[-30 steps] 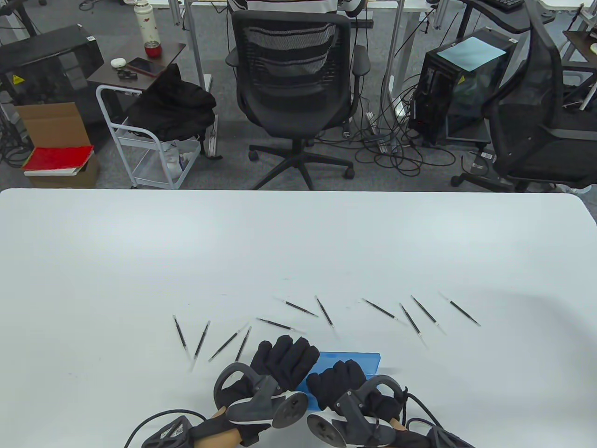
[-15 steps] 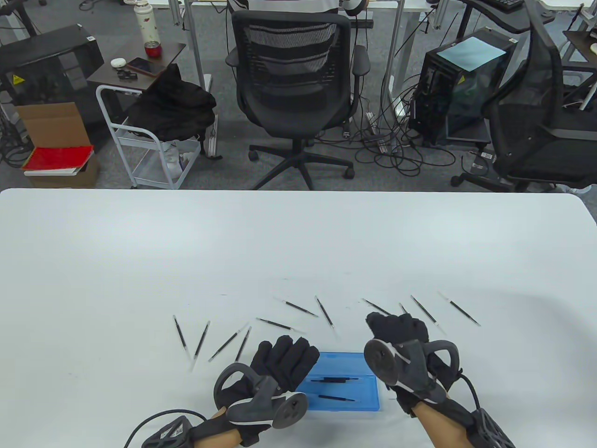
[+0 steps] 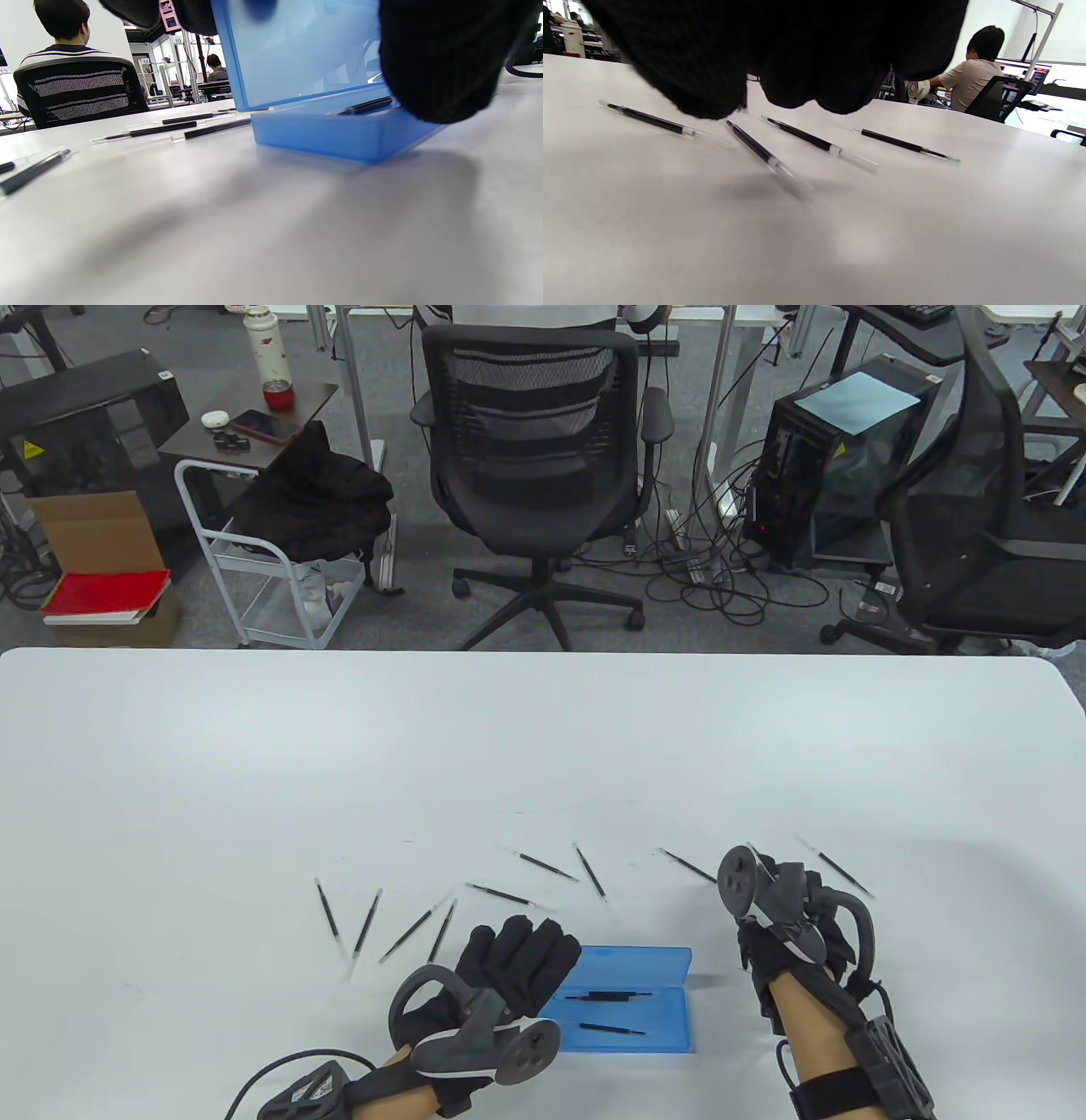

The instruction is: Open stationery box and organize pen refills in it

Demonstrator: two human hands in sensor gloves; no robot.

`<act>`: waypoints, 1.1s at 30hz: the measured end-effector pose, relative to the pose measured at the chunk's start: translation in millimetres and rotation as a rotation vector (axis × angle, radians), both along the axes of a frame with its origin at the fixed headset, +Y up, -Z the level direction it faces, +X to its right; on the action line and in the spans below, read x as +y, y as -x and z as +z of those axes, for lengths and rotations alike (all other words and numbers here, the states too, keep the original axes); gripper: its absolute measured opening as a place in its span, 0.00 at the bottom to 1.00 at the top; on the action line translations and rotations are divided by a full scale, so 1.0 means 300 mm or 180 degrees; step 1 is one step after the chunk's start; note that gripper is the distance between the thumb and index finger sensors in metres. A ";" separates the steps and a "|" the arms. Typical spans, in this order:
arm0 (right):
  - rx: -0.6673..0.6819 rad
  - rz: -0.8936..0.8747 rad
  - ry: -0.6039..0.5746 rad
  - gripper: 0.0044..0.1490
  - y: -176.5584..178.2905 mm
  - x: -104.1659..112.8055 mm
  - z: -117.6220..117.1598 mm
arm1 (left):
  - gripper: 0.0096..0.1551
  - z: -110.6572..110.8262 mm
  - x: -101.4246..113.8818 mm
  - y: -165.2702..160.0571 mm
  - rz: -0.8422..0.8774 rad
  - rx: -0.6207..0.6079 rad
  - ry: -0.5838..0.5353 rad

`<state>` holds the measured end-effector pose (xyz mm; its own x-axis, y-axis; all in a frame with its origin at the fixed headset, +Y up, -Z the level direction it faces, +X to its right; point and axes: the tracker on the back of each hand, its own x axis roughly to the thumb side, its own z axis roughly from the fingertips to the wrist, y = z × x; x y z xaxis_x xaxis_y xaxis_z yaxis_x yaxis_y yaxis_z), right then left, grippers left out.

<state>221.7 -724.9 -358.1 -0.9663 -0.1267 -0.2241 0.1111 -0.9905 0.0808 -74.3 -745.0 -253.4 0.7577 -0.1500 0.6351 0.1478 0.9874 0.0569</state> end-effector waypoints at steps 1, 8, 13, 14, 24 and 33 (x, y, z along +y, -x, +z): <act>-0.0046 -0.0026 0.0033 0.42 -0.006 -0.011 -0.001 | 0.71 0.000 0.000 0.000 0.0003 -0.0001 0.0005; -0.0249 0.0137 0.0195 0.40 -0.020 -0.067 -0.012 | 0.71 0.000 0.000 0.000 -0.0003 -0.0007 -0.0006; -0.0416 0.0180 0.0174 0.38 -0.023 -0.077 -0.022 | 0.71 0.001 0.000 -0.001 -0.0010 -0.0003 -0.0015; -0.0433 0.0179 0.0181 0.38 -0.023 -0.078 -0.024 | 0.71 0.001 0.000 -0.001 -0.0009 -0.0003 -0.0016; -0.0576 0.0250 0.0240 0.34 -0.004 -0.086 -0.040 | 0.71 0.002 0.000 -0.001 -0.0008 -0.0004 -0.0017; -0.0534 0.0397 0.0211 0.34 0.009 -0.092 -0.047 | 0.71 0.003 0.002 -0.001 -0.0024 -0.0002 -0.0043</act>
